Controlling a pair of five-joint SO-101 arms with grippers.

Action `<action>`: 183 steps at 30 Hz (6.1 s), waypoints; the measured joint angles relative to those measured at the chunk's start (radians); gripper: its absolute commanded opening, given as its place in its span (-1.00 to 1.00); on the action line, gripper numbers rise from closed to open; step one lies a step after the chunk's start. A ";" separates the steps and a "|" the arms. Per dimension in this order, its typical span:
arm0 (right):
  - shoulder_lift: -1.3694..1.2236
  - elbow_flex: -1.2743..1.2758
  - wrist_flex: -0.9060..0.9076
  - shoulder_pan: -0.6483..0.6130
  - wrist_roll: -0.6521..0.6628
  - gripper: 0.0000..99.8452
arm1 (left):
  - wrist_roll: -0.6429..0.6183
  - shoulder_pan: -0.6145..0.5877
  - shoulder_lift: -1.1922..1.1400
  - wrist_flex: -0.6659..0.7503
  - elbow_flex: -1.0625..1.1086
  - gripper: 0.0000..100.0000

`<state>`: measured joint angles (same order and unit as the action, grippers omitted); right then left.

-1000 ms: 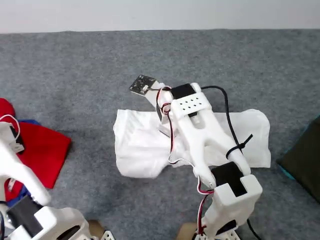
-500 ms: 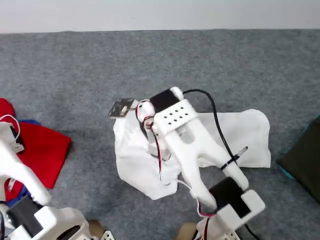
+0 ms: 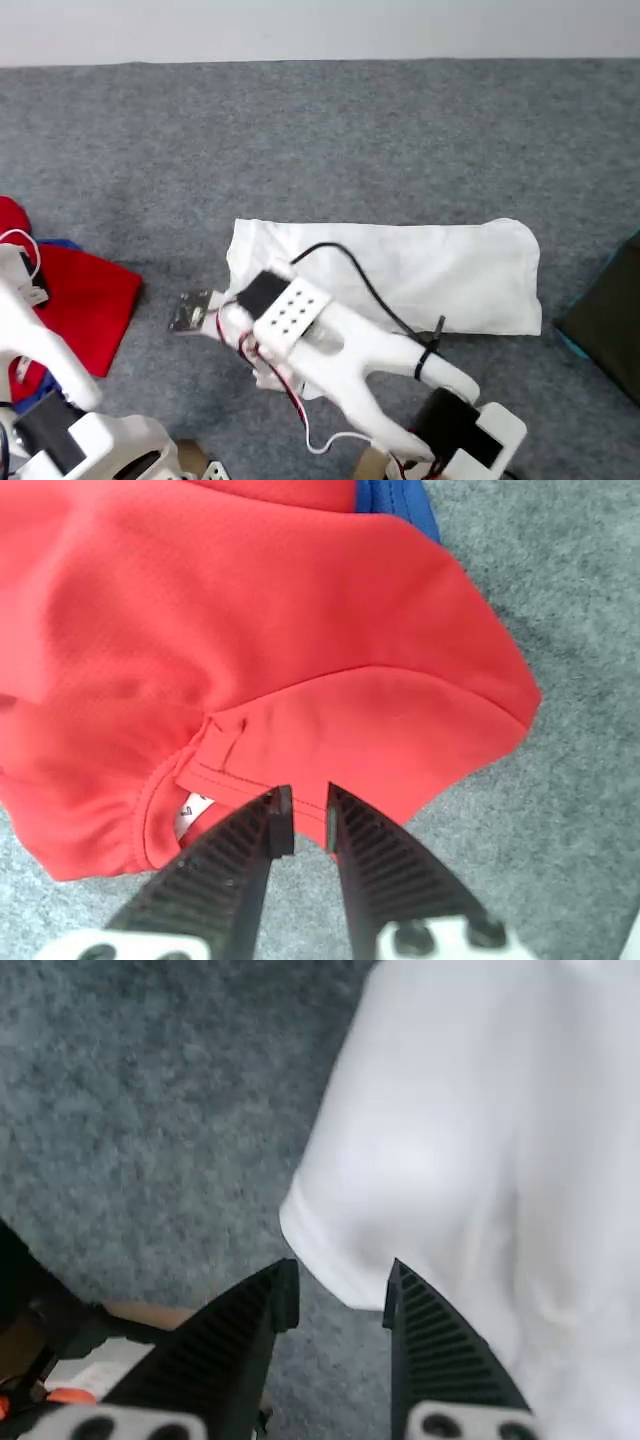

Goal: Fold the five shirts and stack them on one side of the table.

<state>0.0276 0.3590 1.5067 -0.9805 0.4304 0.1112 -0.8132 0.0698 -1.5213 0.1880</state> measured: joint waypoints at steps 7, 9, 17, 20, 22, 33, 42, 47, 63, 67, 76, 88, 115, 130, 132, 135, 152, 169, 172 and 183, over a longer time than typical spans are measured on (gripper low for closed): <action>-0.011 0.025 -0.118 -0.021 -0.055 -0.69 | 0.000 0.000 0.000 0.000 0.000 -0.86; -0.035 0.025 -0.133 -0.021 -0.071 -0.69 | 0.000 0.000 0.000 0.000 0.000 -0.86; -0.107 0.025 -0.155 -0.054 -0.084 -0.69 | 0.000 0.000 0.000 0.000 0.000 -0.86; -0.129 0.025 -0.183 -0.072 -0.084 -0.70 | 0.000 0.000 0.000 0.000 0.000 -0.86; -0.143 0.025 -0.203 -0.074 -0.084 -0.70 | 0.000 0.000 0.000 0.000 0.000 -0.86; -0.218 0.025 -0.239 -0.074 -0.084 -0.97 | 0.006 0.000 0.000 0.000 0.000 -0.86; -0.172 0.025 -0.224 -0.011 -0.031 -0.98 | 0.006 0.000 0.000 0.000 0.000 -0.86; -0.089 0.020 -0.167 0.068 0.012 -0.98 | 0.006 0.000 0.000 0.000 0.000 -0.86; -0.249 -0.344 -0.129 0.270 0.101 -0.91 | 0.006 0.000 0.000 0.000 0.012 -0.86; -0.307 -0.385 -0.129 0.288 0.101 -0.80 | 0.006 0.000 0.000 0.003 0.038 -0.86; -0.471 -0.512 -0.129 0.368 0.101 -0.78 | 0.006 0.000 0.000 0.041 0.080 -0.86; -0.489 -0.717 0.236 0.330 0.101 -0.86 | 0.006 0.000 0.000 0.041 0.080 -0.86; 0.103 0.296 -0.255 -0.031 -0.066 -0.64 | 0.006 0.000 0.000 0.041 0.080 -0.86; 0.104 0.416 -0.388 -0.086 -0.071 -0.67 | 0.006 0.000 0.000 0.041 0.080 -0.86; 0.106 0.436 -0.411 -0.086 -0.051 -0.80 | 0.006 0.000 0.000 0.041 0.080 -0.86; 0.117 0.439 -0.428 -0.080 -0.023 -0.98 | 0.006 0.000 0.000 0.041 0.080 -0.86; 0.117 0.249 -0.244 0.083 0.084 -0.98 | 0.006 0.000 0.000 0.041 0.080 -0.86; -0.120 -0.095 -0.235 0.313 0.155 -0.93 | 0.006 0.000 0.000 0.041 0.080 -0.86; -0.167 -0.137 -0.233 0.318 0.155 -0.83 | 0.006 0.000 0.000 0.041 0.080 -0.86; -0.368 -0.287 -0.232 0.373 0.120 -0.81 | 0.006 0.000 0.000 0.041 0.080 -0.86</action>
<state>-0.3406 0.0721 1.2750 -0.6076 0.5501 0.1174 -0.8132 0.0698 -1.4799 0.2677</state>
